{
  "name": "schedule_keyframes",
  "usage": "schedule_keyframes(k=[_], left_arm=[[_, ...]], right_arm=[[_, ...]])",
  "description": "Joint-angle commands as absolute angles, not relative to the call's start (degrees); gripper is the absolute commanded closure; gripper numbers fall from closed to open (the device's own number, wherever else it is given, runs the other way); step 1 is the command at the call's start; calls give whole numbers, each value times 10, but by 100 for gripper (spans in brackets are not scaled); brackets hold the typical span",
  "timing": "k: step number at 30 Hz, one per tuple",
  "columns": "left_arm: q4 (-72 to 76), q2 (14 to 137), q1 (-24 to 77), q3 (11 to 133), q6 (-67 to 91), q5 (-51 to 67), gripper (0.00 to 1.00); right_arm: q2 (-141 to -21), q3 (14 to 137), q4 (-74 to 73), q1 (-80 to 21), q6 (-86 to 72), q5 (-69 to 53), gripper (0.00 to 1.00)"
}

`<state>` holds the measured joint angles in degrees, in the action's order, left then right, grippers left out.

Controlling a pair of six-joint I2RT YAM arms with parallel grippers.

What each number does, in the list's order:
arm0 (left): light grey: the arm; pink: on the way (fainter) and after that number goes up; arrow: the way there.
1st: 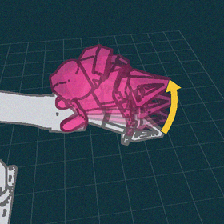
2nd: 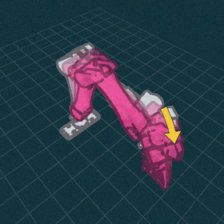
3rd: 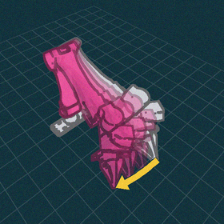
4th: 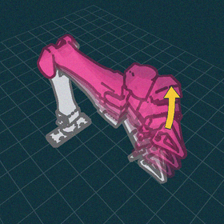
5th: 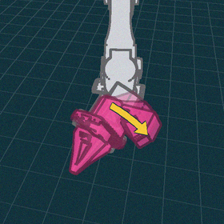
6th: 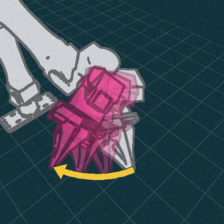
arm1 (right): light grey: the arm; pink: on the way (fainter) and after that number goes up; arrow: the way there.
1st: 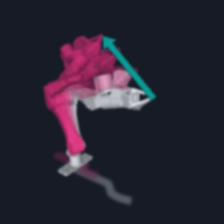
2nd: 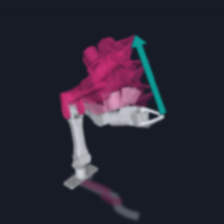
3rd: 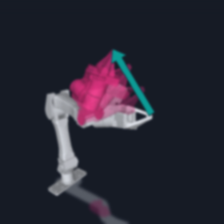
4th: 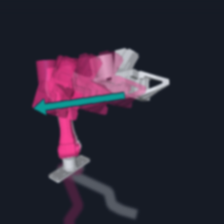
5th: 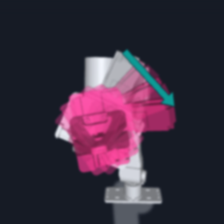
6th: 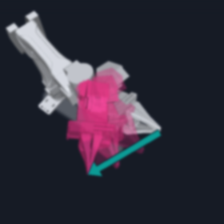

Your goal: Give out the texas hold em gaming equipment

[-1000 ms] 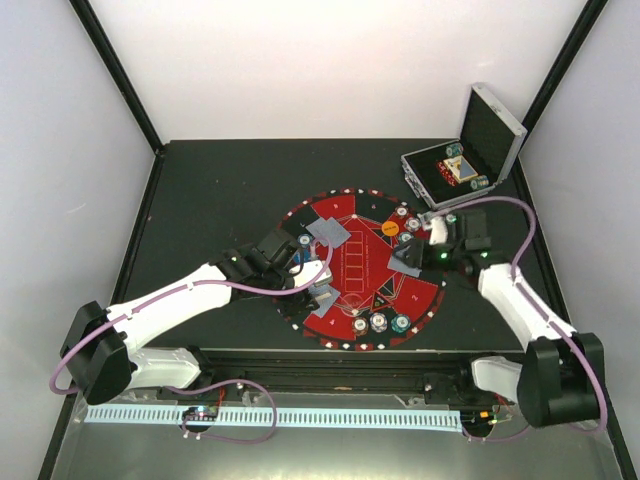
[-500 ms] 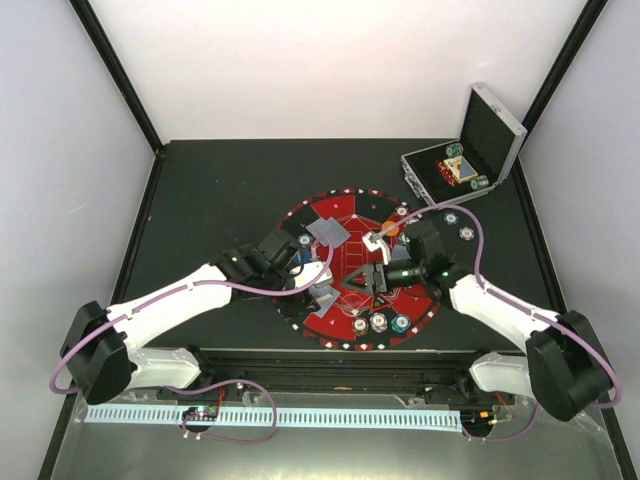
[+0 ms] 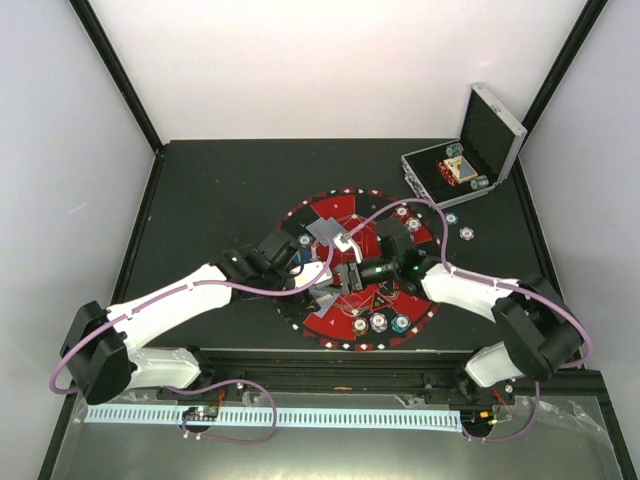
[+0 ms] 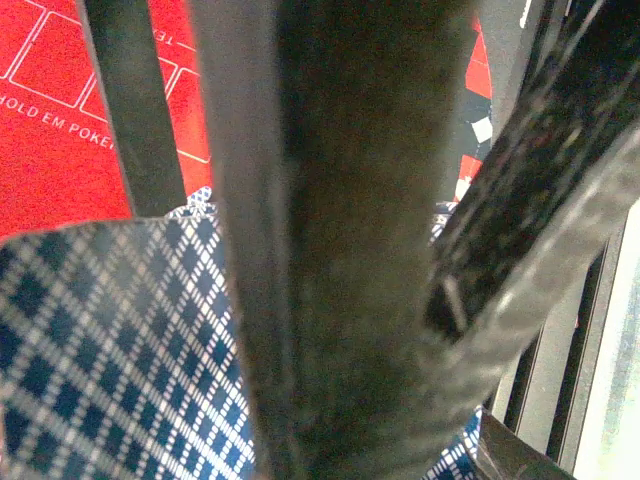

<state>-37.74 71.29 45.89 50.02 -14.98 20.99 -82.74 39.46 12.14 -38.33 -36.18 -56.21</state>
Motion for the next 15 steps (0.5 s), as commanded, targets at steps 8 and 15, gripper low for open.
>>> schedule_keyframes(k=[8,15], left_arm=[[-384,708,463,522,-159,218,60],[-382,706,463,522,-159,217,60]], right_arm=[[-853,459,-22,-392,-249,-483,49],[-848,479,-74,-386,-220,-444,54]])
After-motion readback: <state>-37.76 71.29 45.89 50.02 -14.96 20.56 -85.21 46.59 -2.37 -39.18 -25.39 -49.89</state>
